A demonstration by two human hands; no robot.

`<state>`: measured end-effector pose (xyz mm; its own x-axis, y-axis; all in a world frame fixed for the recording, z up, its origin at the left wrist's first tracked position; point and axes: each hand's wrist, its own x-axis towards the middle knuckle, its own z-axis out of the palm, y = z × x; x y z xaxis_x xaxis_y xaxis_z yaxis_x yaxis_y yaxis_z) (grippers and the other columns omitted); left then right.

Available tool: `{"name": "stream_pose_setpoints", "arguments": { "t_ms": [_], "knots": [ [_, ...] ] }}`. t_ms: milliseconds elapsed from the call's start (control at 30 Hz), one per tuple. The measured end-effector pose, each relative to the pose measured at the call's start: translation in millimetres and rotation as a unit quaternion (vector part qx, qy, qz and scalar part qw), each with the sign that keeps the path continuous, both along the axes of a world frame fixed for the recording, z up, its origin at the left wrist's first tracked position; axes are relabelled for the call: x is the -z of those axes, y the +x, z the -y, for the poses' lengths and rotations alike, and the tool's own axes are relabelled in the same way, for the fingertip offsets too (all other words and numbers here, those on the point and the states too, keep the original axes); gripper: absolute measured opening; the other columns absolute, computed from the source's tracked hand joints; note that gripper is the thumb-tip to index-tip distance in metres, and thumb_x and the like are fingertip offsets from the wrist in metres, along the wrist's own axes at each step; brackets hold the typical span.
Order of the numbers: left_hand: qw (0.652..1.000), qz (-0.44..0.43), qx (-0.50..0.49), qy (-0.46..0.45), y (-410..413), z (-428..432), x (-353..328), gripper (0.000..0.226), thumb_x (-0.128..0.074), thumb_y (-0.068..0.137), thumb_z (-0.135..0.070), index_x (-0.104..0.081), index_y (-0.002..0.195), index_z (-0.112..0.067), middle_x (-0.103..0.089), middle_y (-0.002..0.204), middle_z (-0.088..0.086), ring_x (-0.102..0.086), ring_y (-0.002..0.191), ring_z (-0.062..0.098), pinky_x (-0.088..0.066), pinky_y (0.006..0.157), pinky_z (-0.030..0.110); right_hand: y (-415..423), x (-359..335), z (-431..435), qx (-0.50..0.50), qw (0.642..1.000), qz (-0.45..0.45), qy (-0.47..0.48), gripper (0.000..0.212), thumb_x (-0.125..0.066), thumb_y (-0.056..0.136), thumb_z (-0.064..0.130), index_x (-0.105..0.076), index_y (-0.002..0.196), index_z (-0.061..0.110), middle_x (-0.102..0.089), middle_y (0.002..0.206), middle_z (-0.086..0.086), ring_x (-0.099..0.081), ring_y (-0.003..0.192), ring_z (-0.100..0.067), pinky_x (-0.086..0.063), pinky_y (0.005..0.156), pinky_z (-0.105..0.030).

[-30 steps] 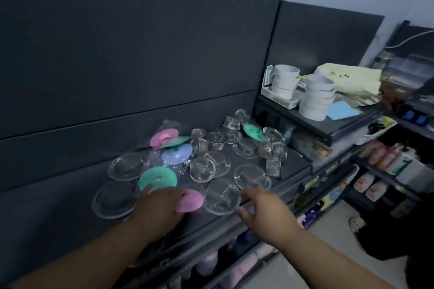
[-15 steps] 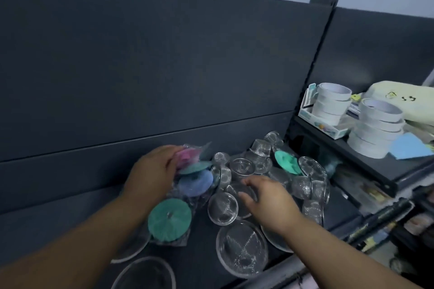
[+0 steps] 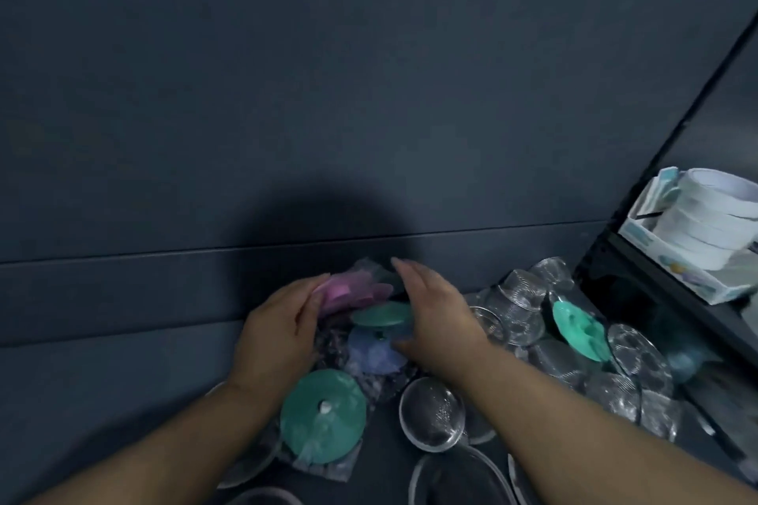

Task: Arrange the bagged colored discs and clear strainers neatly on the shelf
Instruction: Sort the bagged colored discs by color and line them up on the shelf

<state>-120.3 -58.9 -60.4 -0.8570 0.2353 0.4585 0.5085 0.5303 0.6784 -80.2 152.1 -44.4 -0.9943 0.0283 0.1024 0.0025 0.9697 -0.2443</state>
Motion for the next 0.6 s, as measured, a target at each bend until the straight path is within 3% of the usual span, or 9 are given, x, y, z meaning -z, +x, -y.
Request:
{"name": "stream_pose_setpoints", "arguments": {
  "t_ms": [67, 133, 233, 333, 433, 600],
  "knots": [
    [1.0, 0.013, -0.024, 0.012, 6.1, 5.8, -0.5, 0.032, -0.046, 0.094, -0.026, -0.069, 0.114, -0.017, -0.062, 0.109, -0.015, -0.054, 0.099, -0.005, -0.03, 0.088, -0.005, -16.0, 5.5, 2.9, -0.01, 0.999, 0.017, 0.026, 0.101, -0.073, 0.069, 0.028, -0.016, 0.152, 0.021, -0.04, 0.145, -0.002, -0.04, 0.133, -0.021, -0.031, 0.112, -0.037],
    [0.997, 0.045, -0.058, 0.025, 12.6, 11.1, -4.8, 0.027, -0.049, 0.096, -0.021, -0.068, 0.115, -0.016, -0.059, 0.107, -0.017, -0.049, 0.096, -0.01, -0.028, 0.082, -0.007, -27.9, 9.8, 3.7, -0.01, 0.998, 0.019, 0.062, 0.082, -0.066, 0.075, 0.026, -0.028, 0.148, 0.024, -0.052, 0.129, -0.002, -0.052, 0.117, -0.025, -0.037, 0.104, -0.033],
    [0.986, 0.095, -0.128, 0.045, 23.8, 18.1, -6.9, 0.026, -0.053, 0.096, -0.019, -0.067, 0.118, -0.018, -0.066, 0.107, -0.011, -0.058, 0.096, 0.003, -0.034, 0.076, 0.003, -38.3, 13.8, 3.3, -0.015, 0.999, -0.015, 0.037, 0.04, -0.056, 0.081, 0.021, -0.06, 0.119, 0.031, -0.058, 0.11, -0.001, -0.062, 0.098, -0.03, -0.049, 0.086, -0.036],
    [0.974, 0.117, -0.173, 0.089, 37.1, 22.7, -12.8, 0.024, -0.052, 0.096, -0.021, -0.068, 0.114, -0.023, -0.066, 0.099, -0.015, -0.059, 0.091, 0.005, -0.032, 0.067, -0.003, -38.1, 10.4, 5.2, -0.045, 0.996, -0.069, -0.03, 0.026, -0.05, 0.084, 0.025, -0.072, 0.098, 0.023, -0.063, 0.096, -0.007, -0.064, 0.08, -0.034, -0.053, 0.072, -0.041],
    [0.96, 0.116, -0.214, 0.135, 52.0, 26.8, -23.3, 0.025, -0.049, 0.098, -0.023, -0.066, 0.115, -0.027, -0.066, 0.094, -0.015, -0.059, 0.09, 0.007, -0.036, 0.067, -0.002, -29.0, -1.9, 8.6, -0.08, 0.983, -0.152, -0.071, 0.014, -0.06, 0.085, 0.022, -0.073, 0.089, 0.017, -0.066, 0.087, -0.007, -0.064, 0.068, -0.032, -0.054, 0.064, -0.039],
    [0.926, 0.126, -0.273, 0.229, 79.8, 34.6, -35.8, 0.026, -0.046, 0.099, -0.021, -0.063, 0.119, -0.022, -0.067, 0.105, -0.006, -0.06, 0.1, 0.013, -0.041, 0.084, 0.023, -1.6, -25.0, 20.8, -0.084, 0.961, -0.207, -0.161, 0.007, -0.065, 0.088, 0.022, -0.072, 0.091, 0.02, -0.066, 0.093, 0.003, -0.063, 0.075, -0.018, -0.05, 0.068, -0.029]
  ]
}}
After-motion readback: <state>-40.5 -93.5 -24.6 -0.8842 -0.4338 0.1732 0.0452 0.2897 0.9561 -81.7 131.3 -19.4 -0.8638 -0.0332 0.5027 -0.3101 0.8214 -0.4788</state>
